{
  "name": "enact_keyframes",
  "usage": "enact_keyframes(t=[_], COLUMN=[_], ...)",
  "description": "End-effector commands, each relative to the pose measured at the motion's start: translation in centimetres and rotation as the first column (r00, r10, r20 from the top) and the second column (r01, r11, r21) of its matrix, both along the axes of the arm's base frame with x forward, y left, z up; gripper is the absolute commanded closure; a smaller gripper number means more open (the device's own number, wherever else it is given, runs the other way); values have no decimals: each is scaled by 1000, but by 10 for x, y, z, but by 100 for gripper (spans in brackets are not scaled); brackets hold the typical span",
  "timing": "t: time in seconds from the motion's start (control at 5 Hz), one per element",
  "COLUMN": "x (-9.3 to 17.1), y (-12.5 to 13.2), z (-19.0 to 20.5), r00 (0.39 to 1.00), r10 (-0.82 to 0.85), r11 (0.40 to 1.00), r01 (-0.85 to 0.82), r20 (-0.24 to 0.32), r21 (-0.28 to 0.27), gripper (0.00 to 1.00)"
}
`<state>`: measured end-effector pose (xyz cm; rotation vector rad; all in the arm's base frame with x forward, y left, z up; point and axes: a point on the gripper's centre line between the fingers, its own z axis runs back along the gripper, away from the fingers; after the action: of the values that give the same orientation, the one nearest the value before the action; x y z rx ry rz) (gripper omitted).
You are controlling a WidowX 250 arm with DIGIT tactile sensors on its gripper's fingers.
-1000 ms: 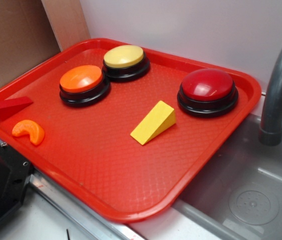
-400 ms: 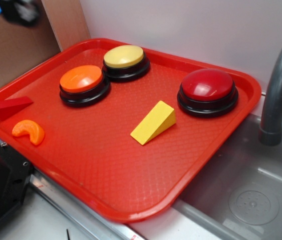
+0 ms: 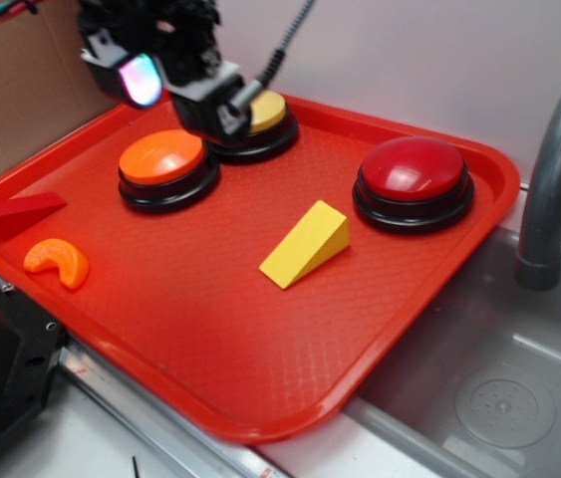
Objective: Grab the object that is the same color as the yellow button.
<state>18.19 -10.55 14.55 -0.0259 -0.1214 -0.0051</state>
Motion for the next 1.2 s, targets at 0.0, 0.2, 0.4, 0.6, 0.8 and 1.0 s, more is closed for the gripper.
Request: enact_keyframes(t=[0.0,0.2,0.4,0.6,0.8,1.0], x=[34,50,62,66,70,73], y=[-7,-10,-16,-18,-23,-20], z=[-44,-63,-81,-97,-113,-113], r00=[996,994,992,993,989,991], r10=[-62,-93,-113,-120,-146,-133], r11=[998,995,992,992,989,991], r01=[63,95,115,120,145,132], r20=[57,59,48,21,-16,-12], r21=[-22,-27,-44,-36,-25,-25], gripper=[0,0,0,0,0,100])
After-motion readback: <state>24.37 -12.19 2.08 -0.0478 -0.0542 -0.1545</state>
